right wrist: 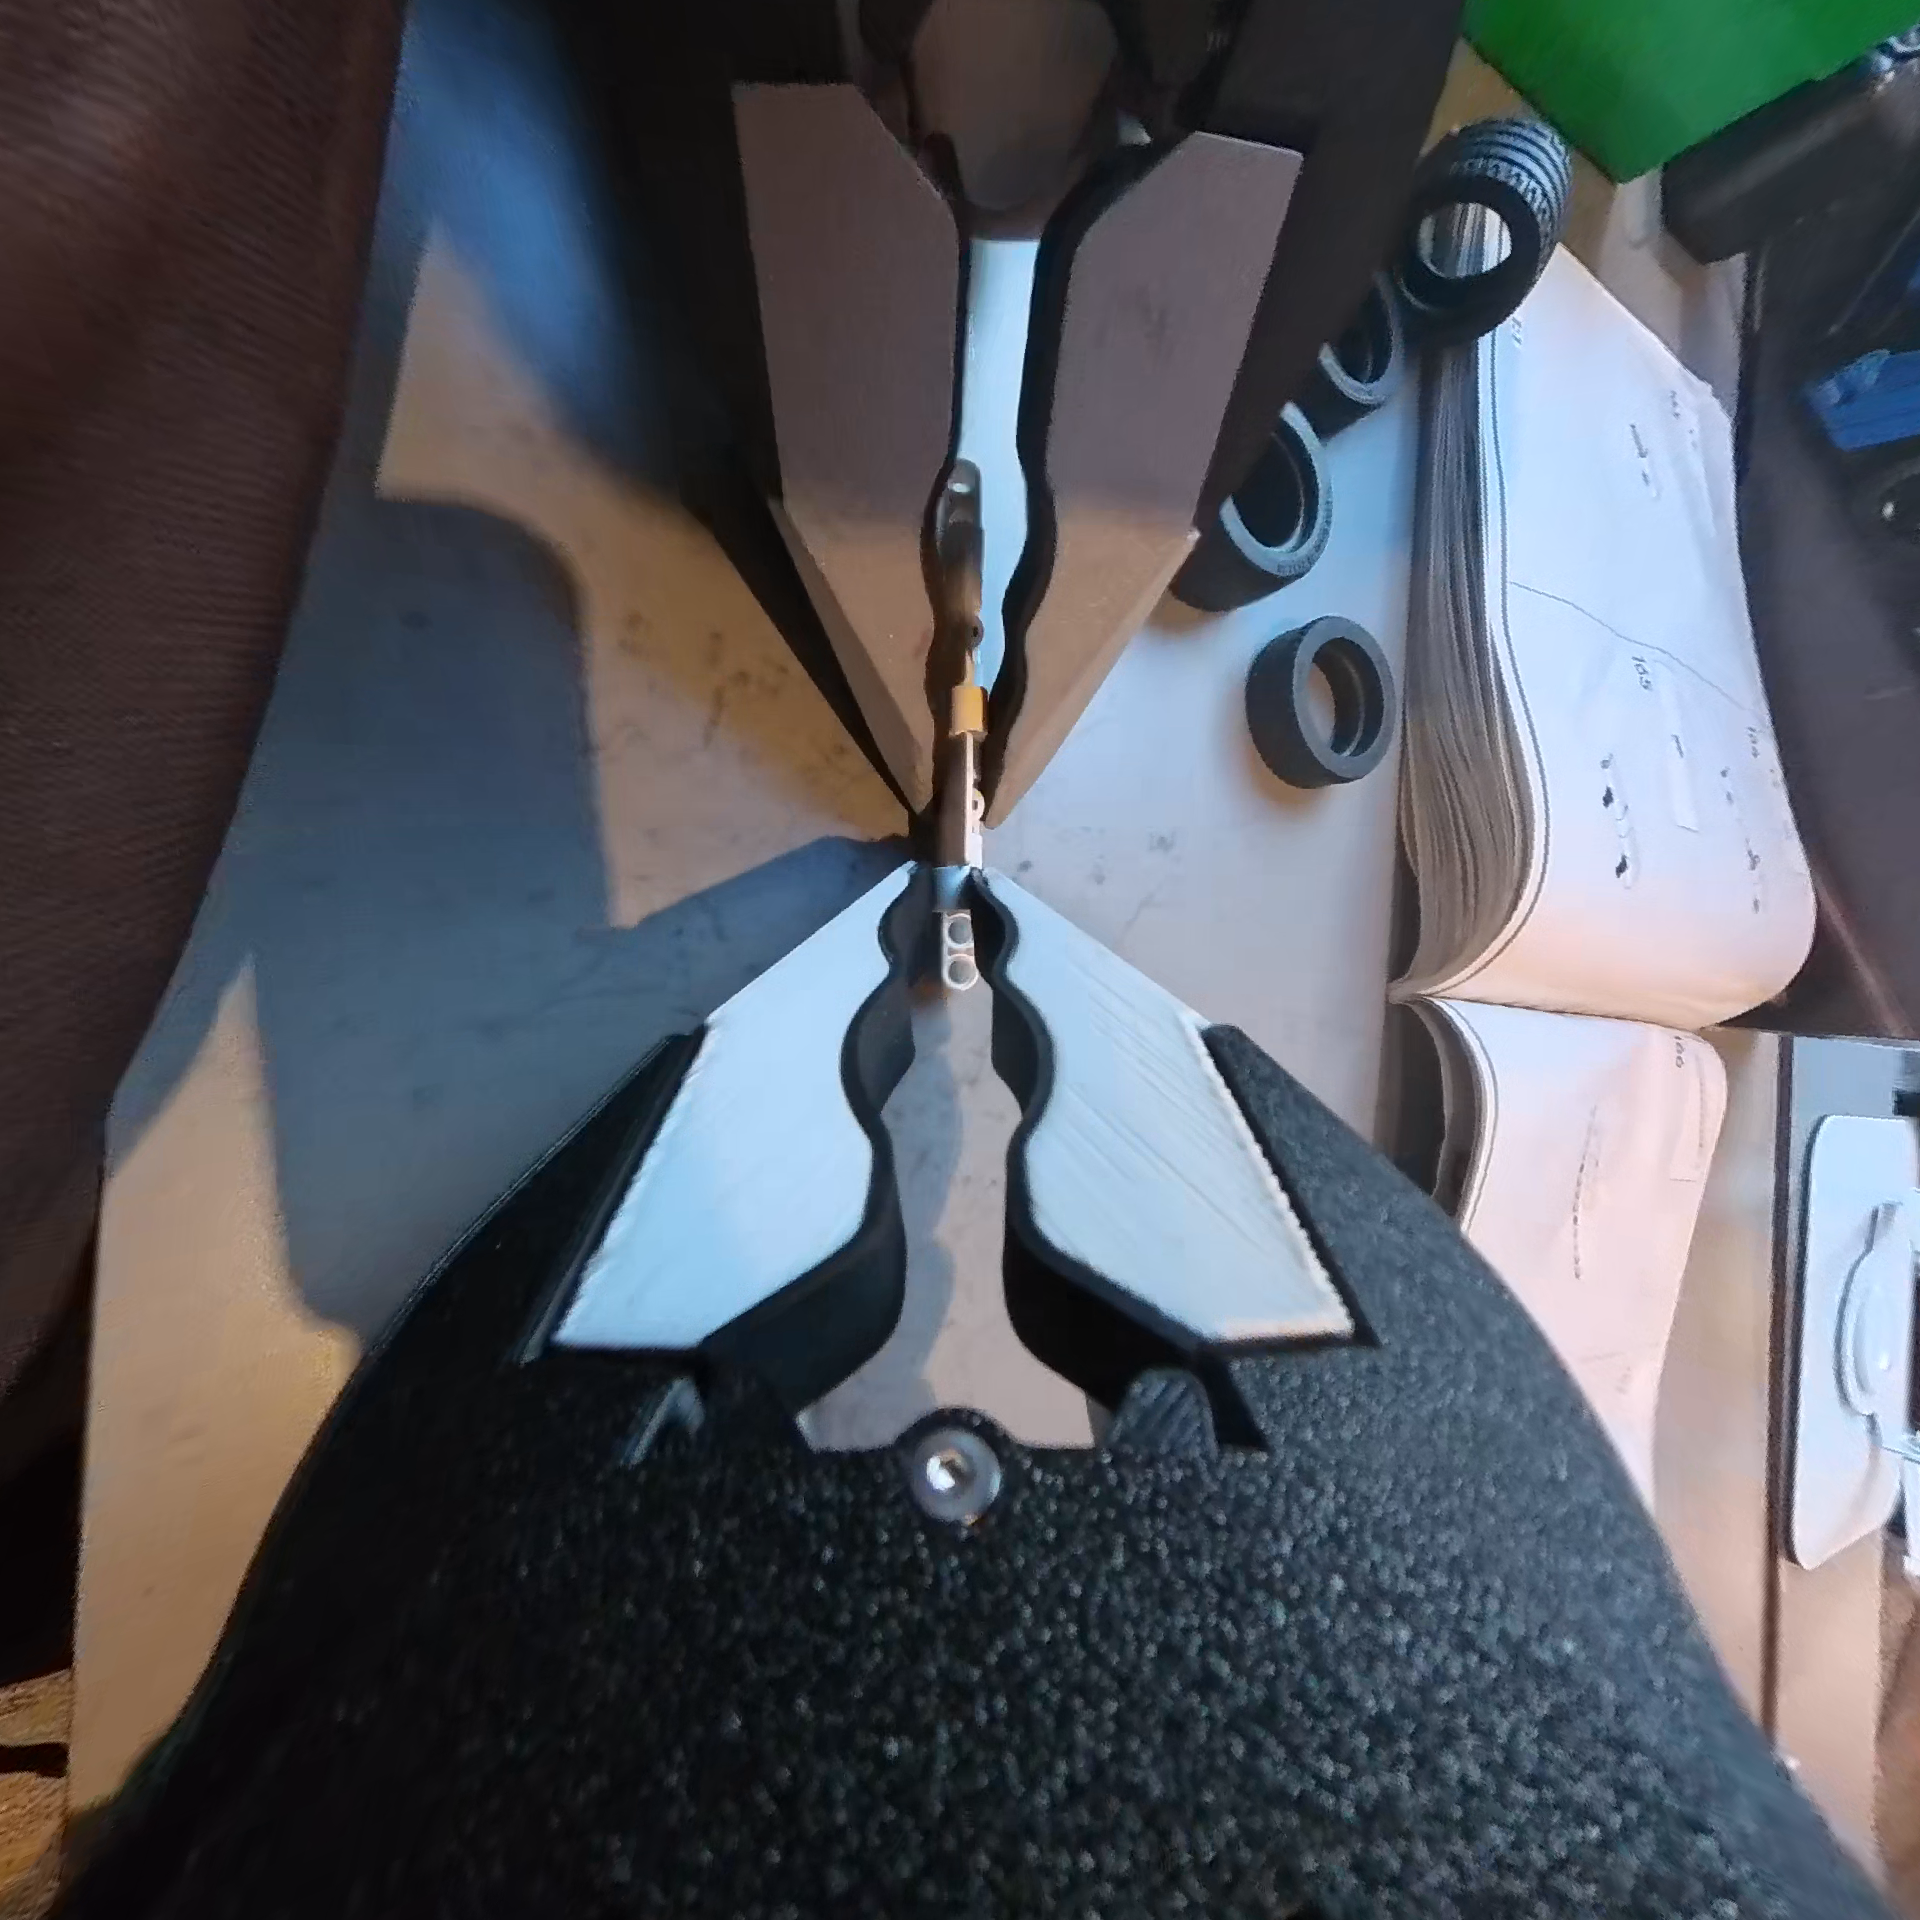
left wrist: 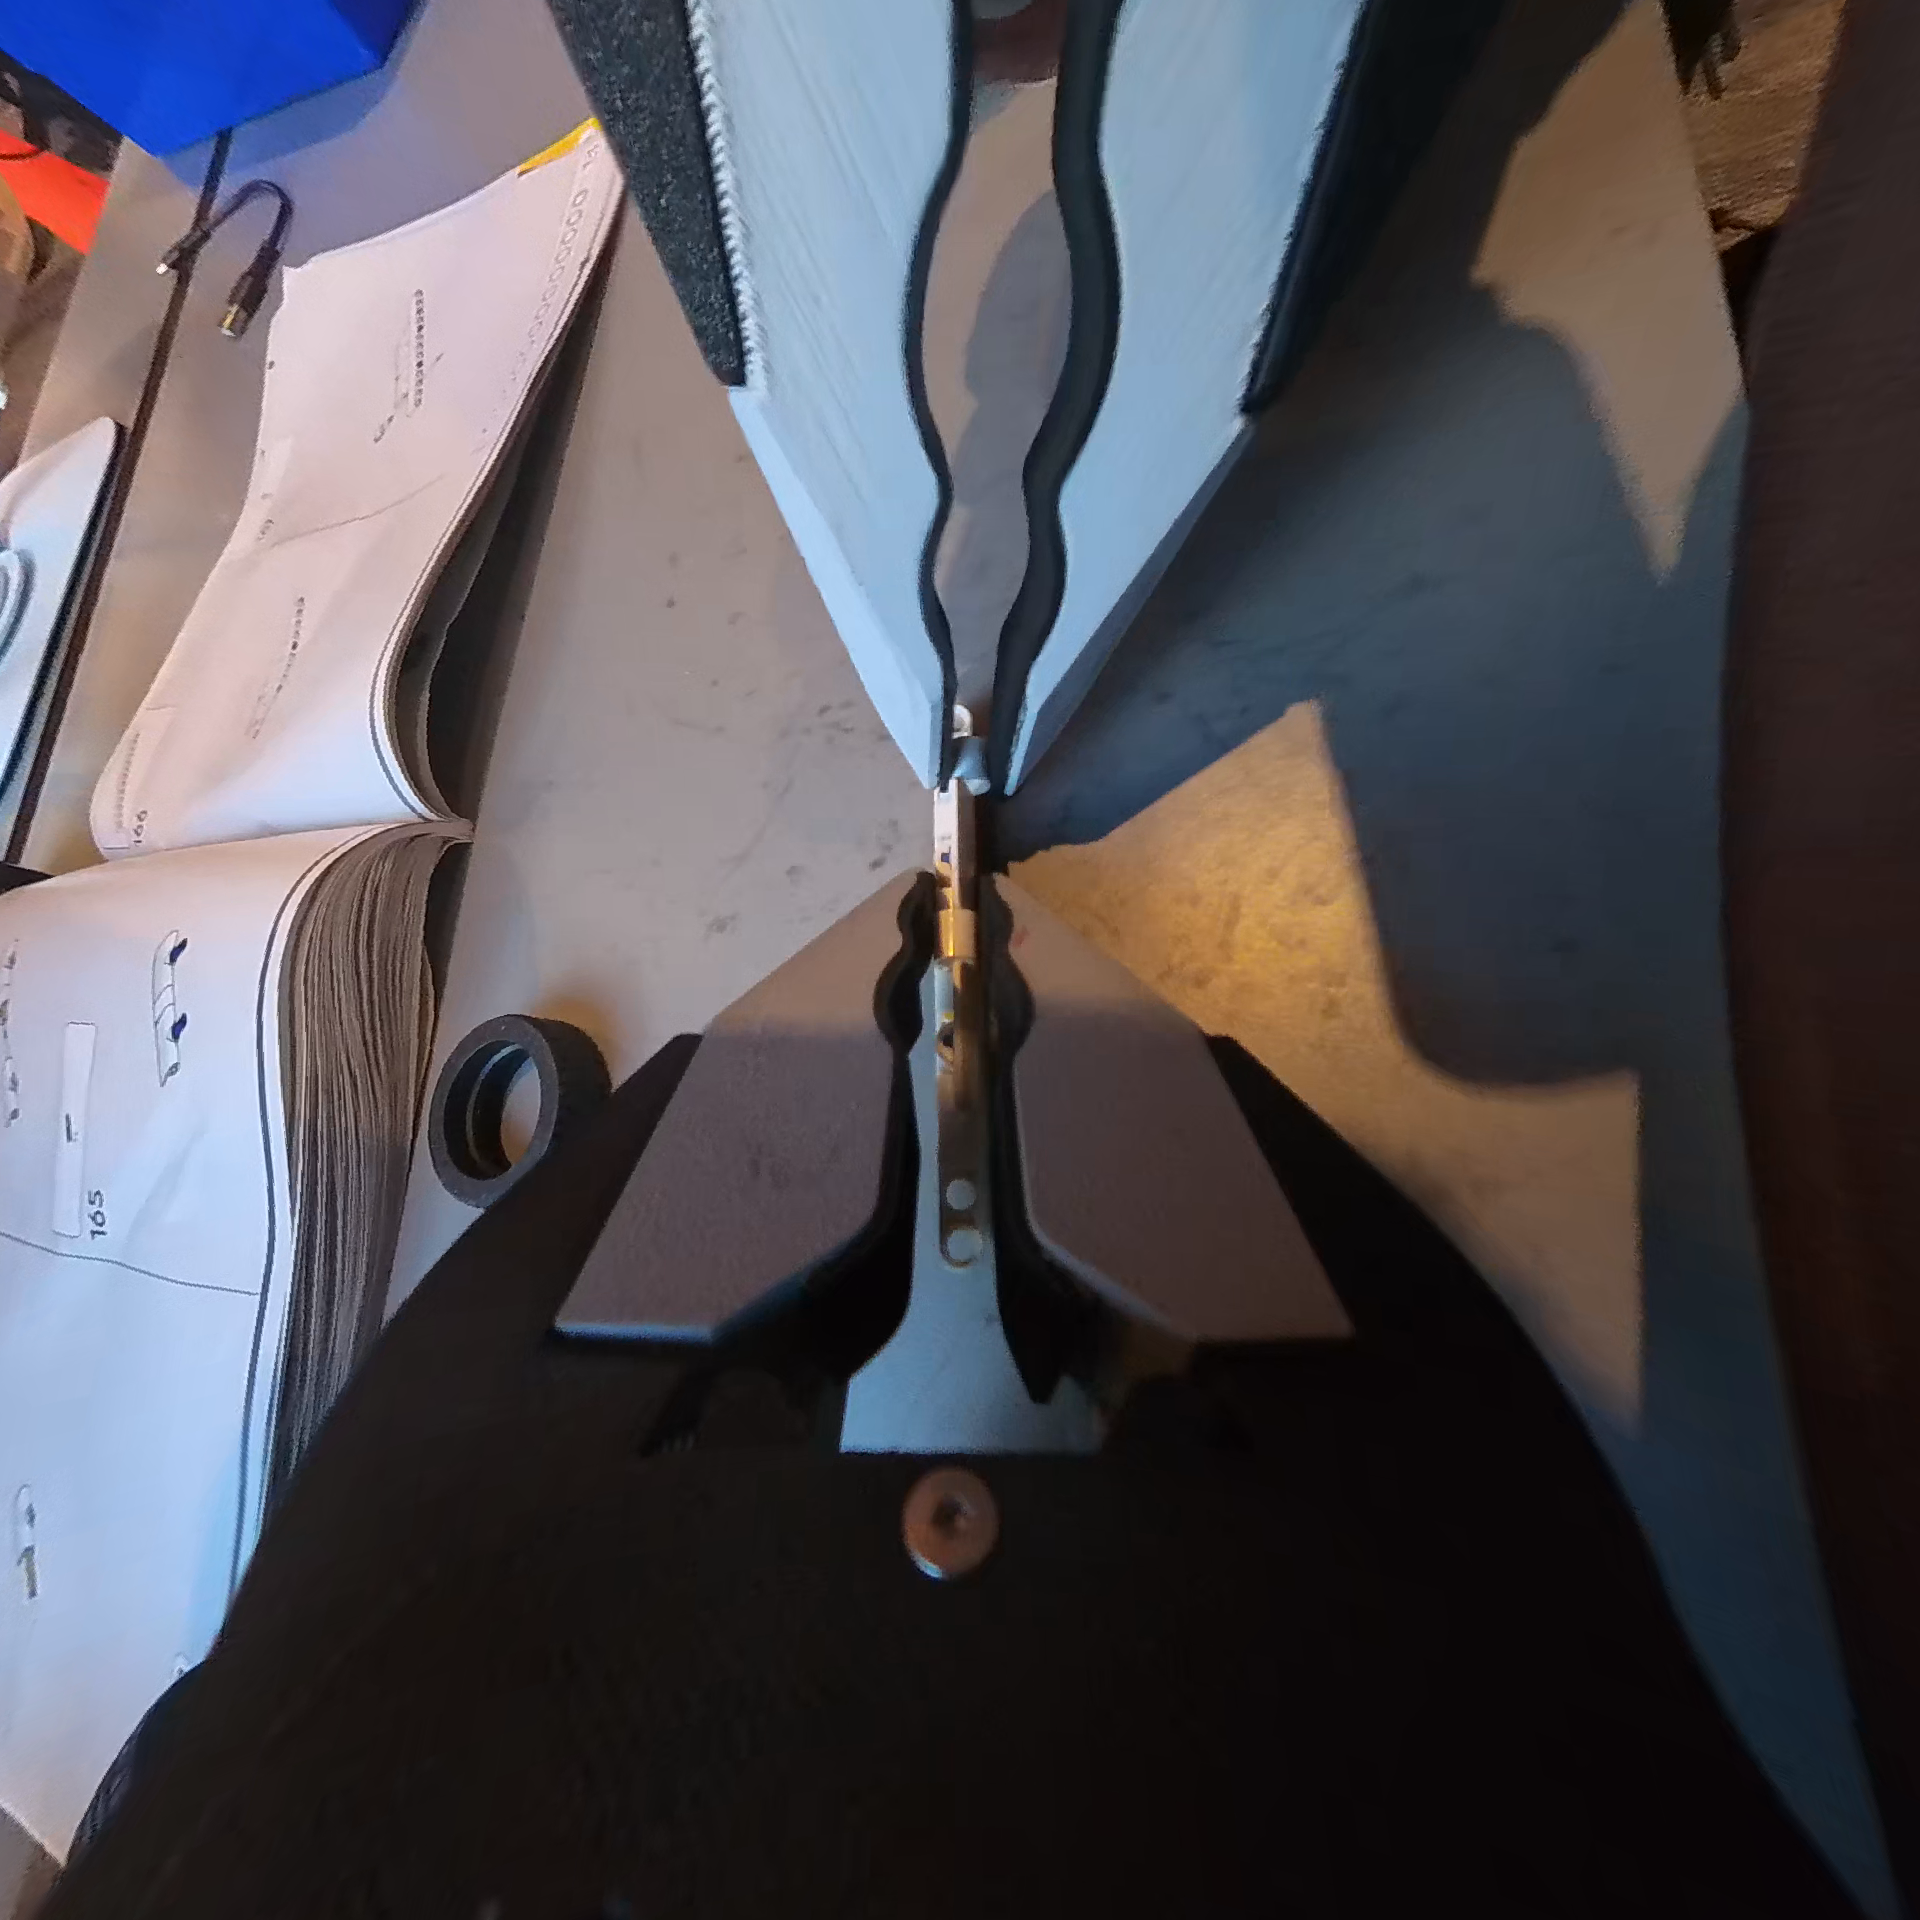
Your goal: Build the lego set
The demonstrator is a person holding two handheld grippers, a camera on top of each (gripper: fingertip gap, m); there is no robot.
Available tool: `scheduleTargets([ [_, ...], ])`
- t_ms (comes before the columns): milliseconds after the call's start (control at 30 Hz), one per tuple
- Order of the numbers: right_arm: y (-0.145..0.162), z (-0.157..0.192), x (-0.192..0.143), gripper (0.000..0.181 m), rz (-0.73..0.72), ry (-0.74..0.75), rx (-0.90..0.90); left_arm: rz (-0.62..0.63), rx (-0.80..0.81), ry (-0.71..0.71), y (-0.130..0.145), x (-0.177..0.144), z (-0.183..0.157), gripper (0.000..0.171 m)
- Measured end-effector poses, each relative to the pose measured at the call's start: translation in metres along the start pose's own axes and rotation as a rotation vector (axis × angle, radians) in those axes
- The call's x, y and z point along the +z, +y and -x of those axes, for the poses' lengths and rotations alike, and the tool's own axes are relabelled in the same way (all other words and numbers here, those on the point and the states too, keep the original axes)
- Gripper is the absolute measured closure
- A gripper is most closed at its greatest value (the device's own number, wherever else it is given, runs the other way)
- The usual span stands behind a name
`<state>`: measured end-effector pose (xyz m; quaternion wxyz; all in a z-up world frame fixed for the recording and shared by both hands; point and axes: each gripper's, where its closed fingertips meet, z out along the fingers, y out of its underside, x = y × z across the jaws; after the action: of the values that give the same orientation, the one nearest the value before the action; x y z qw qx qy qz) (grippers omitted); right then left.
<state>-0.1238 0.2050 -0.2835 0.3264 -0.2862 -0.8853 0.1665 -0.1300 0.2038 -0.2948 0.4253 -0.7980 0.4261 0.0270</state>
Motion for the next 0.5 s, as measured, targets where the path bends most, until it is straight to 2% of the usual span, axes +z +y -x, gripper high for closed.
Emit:
scheduleTargets([
  [233,-0.0005,-0.0007,-0.001,0.174,-0.029,-0.075,0.152,0.001,0.021,-0.018,-0.0004,-0.0001,-0.0001,0.167],
  [500,-0.0008,0.0001,-0.0006,0.174,-0.038,-0.055,0.152,0.001,0.024,-0.022,-0.0003,-0.0002,-0.0001,0.167],
])
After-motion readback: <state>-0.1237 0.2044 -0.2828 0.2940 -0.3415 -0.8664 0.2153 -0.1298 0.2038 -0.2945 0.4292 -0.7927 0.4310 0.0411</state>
